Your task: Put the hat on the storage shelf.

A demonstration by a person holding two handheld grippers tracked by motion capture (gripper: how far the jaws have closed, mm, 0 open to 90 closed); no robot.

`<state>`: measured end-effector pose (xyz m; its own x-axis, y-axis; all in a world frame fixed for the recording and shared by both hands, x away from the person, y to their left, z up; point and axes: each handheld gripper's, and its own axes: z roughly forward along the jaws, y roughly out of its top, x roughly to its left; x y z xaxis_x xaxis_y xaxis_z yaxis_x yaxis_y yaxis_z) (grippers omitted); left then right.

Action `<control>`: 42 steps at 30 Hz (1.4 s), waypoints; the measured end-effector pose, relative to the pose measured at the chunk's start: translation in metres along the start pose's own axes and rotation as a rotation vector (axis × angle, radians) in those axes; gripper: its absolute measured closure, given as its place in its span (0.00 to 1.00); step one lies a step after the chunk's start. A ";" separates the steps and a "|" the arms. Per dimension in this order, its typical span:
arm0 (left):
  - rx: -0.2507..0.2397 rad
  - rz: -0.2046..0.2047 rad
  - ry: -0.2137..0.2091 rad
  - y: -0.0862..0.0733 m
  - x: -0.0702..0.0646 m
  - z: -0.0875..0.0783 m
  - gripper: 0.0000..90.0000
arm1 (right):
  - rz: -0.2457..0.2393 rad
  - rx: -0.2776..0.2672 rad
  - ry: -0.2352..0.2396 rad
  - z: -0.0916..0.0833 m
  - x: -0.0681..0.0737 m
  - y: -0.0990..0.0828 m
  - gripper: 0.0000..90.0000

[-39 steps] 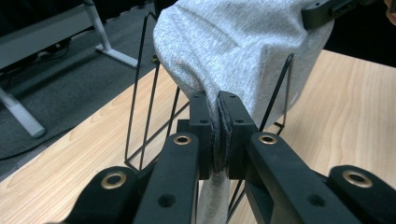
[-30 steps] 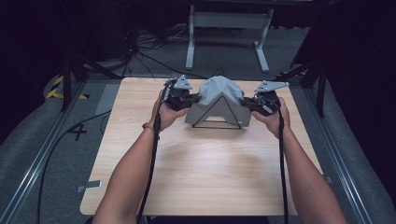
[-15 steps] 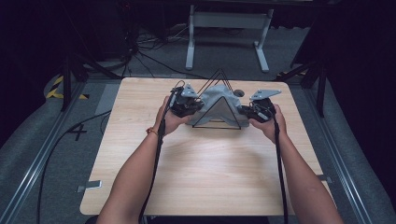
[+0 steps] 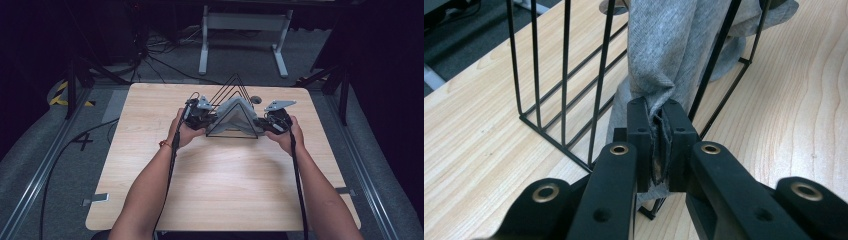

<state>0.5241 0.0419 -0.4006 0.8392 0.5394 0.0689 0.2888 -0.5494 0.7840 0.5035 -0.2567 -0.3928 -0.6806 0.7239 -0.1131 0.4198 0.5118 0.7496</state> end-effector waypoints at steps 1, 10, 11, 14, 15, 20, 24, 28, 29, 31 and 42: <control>-0.007 0.000 -0.001 0.000 0.000 0.000 0.94 | -0.001 -0.003 -0.001 0.000 0.000 0.000 0.93; -0.036 0.008 0.033 0.001 0.002 -0.021 0.88 | 0.001 -0.050 -0.014 -0.013 0.001 0.002 0.87; -0.035 0.003 0.035 0.000 0.001 -0.025 0.88 | -0.001 -0.055 -0.015 -0.014 0.001 0.003 0.86; -0.029 0.017 0.048 -0.002 0.002 -0.032 0.88 | -0.010 -0.064 -0.028 -0.021 0.002 0.004 0.84; -0.028 0.022 0.049 -0.002 0.002 -0.035 0.88 | -0.010 -0.065 -0.031 -0.023 0.002 0.005 0.84; -0.023 0.032 0.052 -0.005 0.000 -0.046 0.89 | -0.018 -0.077 -0.046 -0.034 0.003 0.006 0.83; -0.009 0.048 0.062 -0.012 -0.001 -0.057 0.90 | -0.031 -0.077 -0.052 -0.043 0.006 0.006 0.82; 0.004 0.054 0.076 -0.021 0.001 -0.067 0.90 | -0.044 -0.066 -0.056 -0.051 0.008 0.003 0.81; 0.015 0.050 0.078 -0.023 0.002 -0.070 0.90 | -0.046 -0.066 -0.055 -0.052 0.009 0.002 0.80; 0.029 0.058 0.084 -0.026 0.001 -0.073 0.90 | -0.049 -0.060 -0.057 -0.055 0.010 -0.001 0.80; 0.048 0.090 0.081 -0.050 -0.008 -0.093 0.86 | -0.050 -0.050 -0.062 -0.071 0.013 -0.019 0.75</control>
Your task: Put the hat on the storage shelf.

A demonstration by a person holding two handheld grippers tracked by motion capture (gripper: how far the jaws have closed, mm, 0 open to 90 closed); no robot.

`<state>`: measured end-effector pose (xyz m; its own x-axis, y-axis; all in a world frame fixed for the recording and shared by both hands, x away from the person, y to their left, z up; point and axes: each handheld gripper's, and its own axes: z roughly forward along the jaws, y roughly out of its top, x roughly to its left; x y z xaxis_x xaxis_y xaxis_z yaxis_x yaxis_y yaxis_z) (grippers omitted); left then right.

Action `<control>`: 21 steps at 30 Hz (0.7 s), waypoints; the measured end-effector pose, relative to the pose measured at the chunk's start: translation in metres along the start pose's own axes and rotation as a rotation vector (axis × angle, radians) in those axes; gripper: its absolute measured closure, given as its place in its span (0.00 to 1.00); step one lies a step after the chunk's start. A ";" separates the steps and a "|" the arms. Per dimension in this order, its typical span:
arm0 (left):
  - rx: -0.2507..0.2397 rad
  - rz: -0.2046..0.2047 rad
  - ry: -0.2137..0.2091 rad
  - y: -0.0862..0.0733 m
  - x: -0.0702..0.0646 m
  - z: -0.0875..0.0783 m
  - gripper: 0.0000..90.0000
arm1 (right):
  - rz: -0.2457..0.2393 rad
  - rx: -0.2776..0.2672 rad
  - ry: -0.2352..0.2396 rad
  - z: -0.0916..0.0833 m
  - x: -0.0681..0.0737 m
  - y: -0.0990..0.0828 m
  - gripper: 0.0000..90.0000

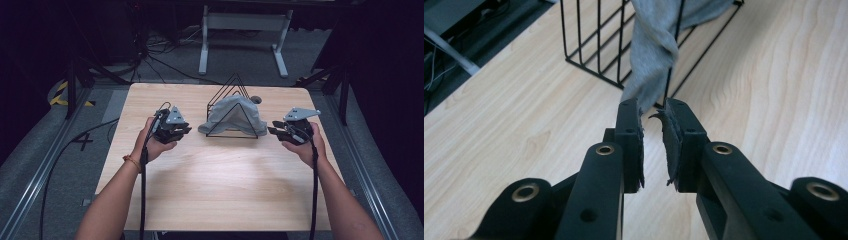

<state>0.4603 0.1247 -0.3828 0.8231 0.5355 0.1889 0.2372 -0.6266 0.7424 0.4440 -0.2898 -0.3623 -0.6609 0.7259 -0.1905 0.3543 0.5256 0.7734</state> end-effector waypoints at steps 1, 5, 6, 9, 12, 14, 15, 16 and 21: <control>0.006 -0.003 -0.005 -0.003 -0.001 -0.001 0.85 | -0.008 -0.001 -0.001 -0.001 0.000 -0.002 0.73; 0.032 0.023 0.003 -0.011 -0.005 -0.005 0.81 | -0.021 0.010 0.000 -0.008 0.003 -0.010 0.71; 0.043 0.035 0.006 -0.013 -0.006 -0.007 0.80 | -0.021 0.011 0.003 -0.009 0.004 -0.012 0.70; 0.050 0.039 0.010 -0.022 -0.009 -0.010 0.76 | -0.024 0.014 0.006 -0.014 0.005 -0.021 0.68; 0.071 0.044 0.007 -0.030 -0.012 -0.012 0.72 | -0.026 0.026 0.005 -0.018 0.006 -0.029 0.66; 0.069 0.038 0.005 -0.035 -0.014 -0.015 0.70 | -0.041 0.044 -0.006 -0.021 0.007 -0.036 0.64; 0.067 0.035 0.005 -0.037 -0.015 -0.015 0.69 | -0.039 0.049 -0.007 -0.022 0.008 -0.039 0.63; 0.076 0.031 0.009 -0.041 -0.017 -0.016 0.67 | -0.041 0.051 -0.008 -0.023 0.009 -0.041 0.62; 0.101 0.027 0.021 -0.053 -0.022 -0.018 0.58 | -0.042 0.084 -0.028 -0.029 0.011 -0.057 0.51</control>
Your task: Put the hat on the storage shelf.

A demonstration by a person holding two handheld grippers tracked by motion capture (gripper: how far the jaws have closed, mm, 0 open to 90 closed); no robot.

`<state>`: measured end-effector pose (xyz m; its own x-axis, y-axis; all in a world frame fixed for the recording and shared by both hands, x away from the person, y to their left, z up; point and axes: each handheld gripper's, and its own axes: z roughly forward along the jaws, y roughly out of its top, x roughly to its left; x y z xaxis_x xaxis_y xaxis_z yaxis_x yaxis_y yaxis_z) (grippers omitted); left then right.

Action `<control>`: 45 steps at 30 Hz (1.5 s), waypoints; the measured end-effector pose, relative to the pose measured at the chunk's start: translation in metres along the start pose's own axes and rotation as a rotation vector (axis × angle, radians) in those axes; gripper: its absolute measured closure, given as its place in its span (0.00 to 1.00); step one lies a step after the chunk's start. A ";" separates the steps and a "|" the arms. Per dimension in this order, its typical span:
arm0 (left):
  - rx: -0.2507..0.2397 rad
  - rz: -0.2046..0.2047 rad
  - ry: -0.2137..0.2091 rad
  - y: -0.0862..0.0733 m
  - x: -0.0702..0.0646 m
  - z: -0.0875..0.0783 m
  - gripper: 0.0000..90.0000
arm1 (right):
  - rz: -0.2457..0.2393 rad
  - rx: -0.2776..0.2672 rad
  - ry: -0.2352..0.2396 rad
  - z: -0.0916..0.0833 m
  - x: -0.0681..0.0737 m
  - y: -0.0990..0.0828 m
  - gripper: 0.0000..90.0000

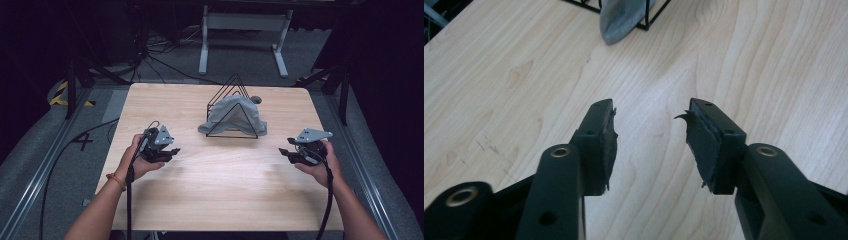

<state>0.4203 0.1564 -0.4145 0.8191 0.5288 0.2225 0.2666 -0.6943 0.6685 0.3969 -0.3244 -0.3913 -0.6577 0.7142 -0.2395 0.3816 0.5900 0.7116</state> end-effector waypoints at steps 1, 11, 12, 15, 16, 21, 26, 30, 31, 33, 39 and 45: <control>0.003 -0.003 -0.006 -0.002 -0.001 -0.001 0.57 | 0.000 0.005 -0.002 0.000 0.001 -0.003 0.49; 0.026 -0.056 -0.020 -0.031 -0.009 -0.004 0.31 | 0.033 0.025 -0.038 -0.006 0.007 -0.032 0.36; 0.032 -0.053 -0.016 -0.034 -0.011 -0.005 0.30 | 0.034 0.021 -0.035 -0.007 0.007 -0.036 0.35; 0.038 -0.087 -0.024 -0.046 -0.017 -0.006 0.29 | 0.047 0.025 -0.042 -0.009 0.009 -0.049 0.33; 0.038 -0.087 -0.024 -0.046 -0.017 -0.006 0.29 | 0.047 0.025 -0.042 -0.009 0.009 -0.049 0.33; 0.045 -0.085 -0.036 -0.069 -0.027 -0.004 0.27 | 0.090 0.043 -0.037 -0.012 0.010 -0.073 0.33; -0.027 -0.138 -0.064 -0.088 -0.030 -0.007 0.27 | 0.143 0.030 -0.023 -0.018 0.011 -0.097 0.32; -0.056 -0.192 -0.098 -0.099 -0.032 -0.010 0.25 | 0.196 0.020 -0.005 -0.019 0.011 -0.115 0.31; -0.050 -0.191 -0.098 -0.100 -0.031 -0.011 0.24 | 0.218 0.004 0.006 -0.020 0.011 -0.118 0.30; -0.048 -0.206 -0.101 -0.101 -0.031 -0.012 0.23 | 0.263 -0.001 0.021 -0.022 0.008 -0.123 0.28; -0.034 -0.247 -0.087 -0.102 -0.033 -0.013 0.21 | 0.278 0.006 0.004 -0.023 0.006 -0.125 0.26; -0.033 -0.255 -0.085 -0.102 -0.033 -0.012 0.20 | 0.281 0.006 0.003 -0.022 0.006 -0.125 0.25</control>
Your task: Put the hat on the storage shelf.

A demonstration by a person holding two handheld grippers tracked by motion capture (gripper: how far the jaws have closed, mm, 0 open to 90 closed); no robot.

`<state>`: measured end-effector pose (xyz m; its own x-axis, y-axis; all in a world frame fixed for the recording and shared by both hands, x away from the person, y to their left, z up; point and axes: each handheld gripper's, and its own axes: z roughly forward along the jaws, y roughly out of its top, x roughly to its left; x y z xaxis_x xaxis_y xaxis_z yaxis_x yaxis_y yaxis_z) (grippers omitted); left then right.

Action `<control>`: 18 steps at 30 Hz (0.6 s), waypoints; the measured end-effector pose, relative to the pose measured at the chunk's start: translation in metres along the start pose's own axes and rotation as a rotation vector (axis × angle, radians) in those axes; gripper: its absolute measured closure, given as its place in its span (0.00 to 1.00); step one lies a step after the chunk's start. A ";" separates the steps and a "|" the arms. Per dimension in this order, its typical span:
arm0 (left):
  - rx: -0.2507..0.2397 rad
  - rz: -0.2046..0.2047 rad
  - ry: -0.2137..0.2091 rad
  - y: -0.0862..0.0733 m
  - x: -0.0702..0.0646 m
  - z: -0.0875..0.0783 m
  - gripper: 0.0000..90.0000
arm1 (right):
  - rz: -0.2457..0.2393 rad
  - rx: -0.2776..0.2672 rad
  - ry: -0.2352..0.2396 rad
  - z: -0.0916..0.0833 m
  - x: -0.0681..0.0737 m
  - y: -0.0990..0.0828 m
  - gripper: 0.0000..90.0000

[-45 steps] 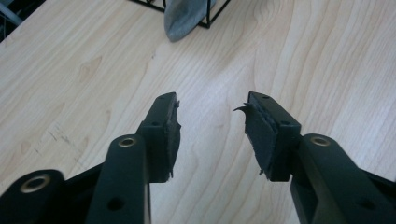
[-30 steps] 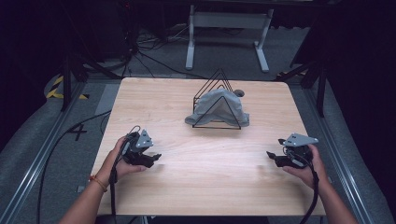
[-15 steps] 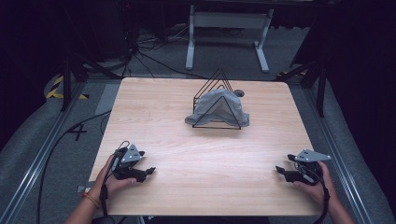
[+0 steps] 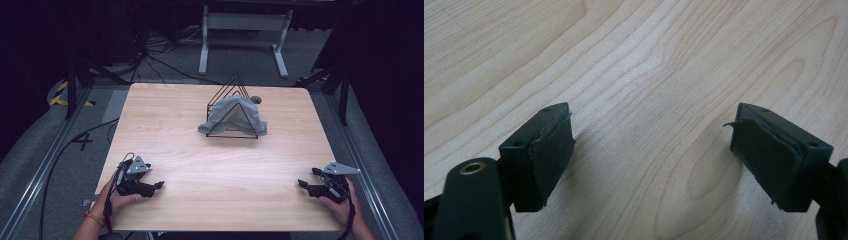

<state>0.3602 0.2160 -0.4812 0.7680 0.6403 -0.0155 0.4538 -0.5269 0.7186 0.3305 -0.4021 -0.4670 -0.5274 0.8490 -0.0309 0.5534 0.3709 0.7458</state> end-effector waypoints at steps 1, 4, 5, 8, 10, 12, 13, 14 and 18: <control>0.000 0.000 0.000 0.000 0.000 0.000 0.20 | -0.001 0.000 0.000 0.000 0.000 0.000 0.25; 0.001 0.000 0.001 0.000 0.000 0.000 0.19 | 0.000 0.000 -0.001 0.000 0.000 0.000 0.25; 0.000 0.000 0.001 0.000 0.000 0.000 0.19 | 0.003 -0.002 -0.004 0.000 0.000 0.000 0.25; 0.003 -0.002 0.000 0.000 0.000 0.000 0.19 | 0.010 0.002 -0.010 -0.001 0.001 -0.001 0.24; 0.008 0.000 0.000 0.001 0.001 0.000 0.18 | 0.012 0.003 -0.016 -0.001 0.001 -0.001 0.23; 0.003 -0.006 0.007 0.001 0.001 0.002 0.17 | 0.021 0.002 -0.019 -0.001 0.001 -0.001 0.23; 0.002 -0.010 0.008 0.002 0.001 0.002 0.17 | 0.020 0.001 -0.019 -0.001 0.001 -0.001 0.23; 0.002 -0.012 0.007 0.002 0.001 0.002 0.17 | 0.020 0.001 -0.019 -0.001 0.001 -0.001 0.23; 0.002 -0.013 0.008 0.002 0.001 0.002 0.17 | 0.020 0.002 -0.020 -0.001 0.001 -0.001 0.23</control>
<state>0.3630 0.2144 -0.4814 0.7588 0.6510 -0.0193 0.4644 -0.5200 0.7169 0.3288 -0.4022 -0.4670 -0.5032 0.8637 -0.0287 0.5651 0.3540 0.7452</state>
